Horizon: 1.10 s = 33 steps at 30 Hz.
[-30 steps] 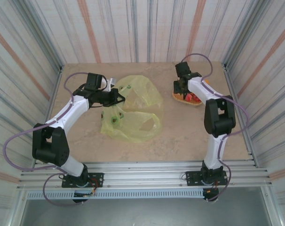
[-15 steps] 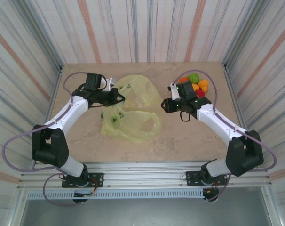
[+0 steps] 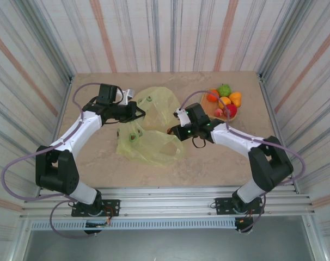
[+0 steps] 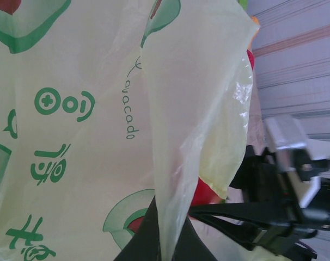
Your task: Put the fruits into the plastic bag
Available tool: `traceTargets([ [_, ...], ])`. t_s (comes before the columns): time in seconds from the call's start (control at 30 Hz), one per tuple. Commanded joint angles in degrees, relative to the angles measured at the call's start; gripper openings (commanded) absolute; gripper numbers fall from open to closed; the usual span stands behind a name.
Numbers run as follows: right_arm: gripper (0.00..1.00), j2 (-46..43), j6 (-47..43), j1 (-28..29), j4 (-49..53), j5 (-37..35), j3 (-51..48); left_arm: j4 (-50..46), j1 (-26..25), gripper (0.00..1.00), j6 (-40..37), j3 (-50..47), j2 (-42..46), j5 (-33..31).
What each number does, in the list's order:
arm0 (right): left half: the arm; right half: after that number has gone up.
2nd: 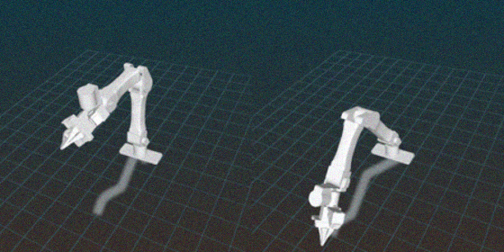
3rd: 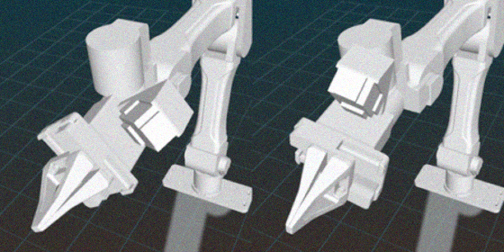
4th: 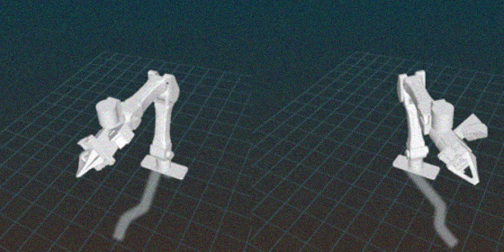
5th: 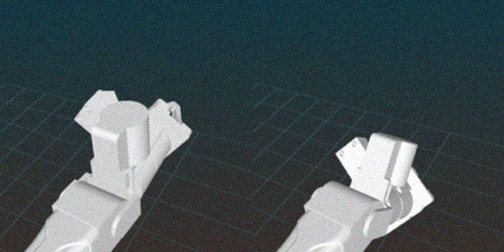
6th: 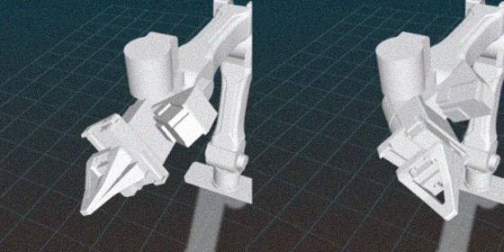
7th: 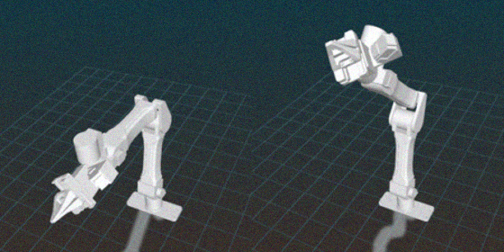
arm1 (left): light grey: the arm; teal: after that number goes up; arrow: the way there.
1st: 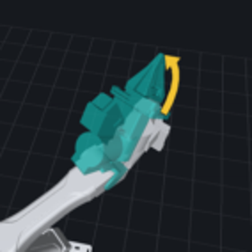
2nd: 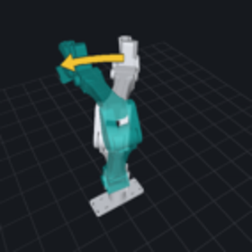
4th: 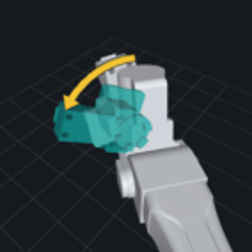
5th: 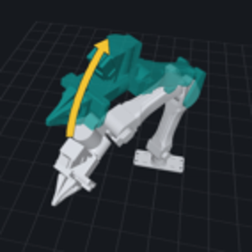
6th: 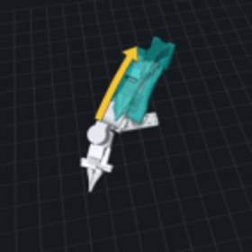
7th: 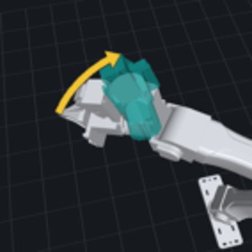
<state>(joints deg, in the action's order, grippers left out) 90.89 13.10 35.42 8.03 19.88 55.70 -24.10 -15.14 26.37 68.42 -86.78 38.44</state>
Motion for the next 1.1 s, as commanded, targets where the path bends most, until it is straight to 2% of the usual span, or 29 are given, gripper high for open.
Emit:
traceTargets([
  [0.0,0.43,3.38,1.07,3.3,-10.02,-0.19,1.51,0.62,-0.66,0.0,0.0,0.31,1.4,2.17],
  [0.17,0.44,7.1,5.75,6.56,-20.4,-5.93,1.16,0.71,-1.15,0.0,0.01,0.27,1.38,2.43],
  [0.4,0.46,12.76,18.83,10.03,-30.85,-19.84,1.42,0.72,-1.16,0.0,0.16,0.29,1.27,2.48],
  [0.6,0.46,18.6,30.47,13.0,-30.96,-32.14,5.43,0.72,-1.24,0.0,0.18,0.22,1.35,2.44],
  [0.7,0.48,20.78,34.02,13.56,-35.13,-33.12,5.98,0.8,-1.22,0.0,0.17,0.26,1.35,2.44],
  [0.83,0.53,23.09,37.41,13.9,-35.64,-33.37,8.44,0.78,-1.27,0.0,0.26,0.22,1.42,2.54],
  [1.07,0.71,25.25,37.25,12.94,-38.1,-25.4,10.58,0.76,-1.25,0.0,0.26,0.22,1.61,2.61],
])
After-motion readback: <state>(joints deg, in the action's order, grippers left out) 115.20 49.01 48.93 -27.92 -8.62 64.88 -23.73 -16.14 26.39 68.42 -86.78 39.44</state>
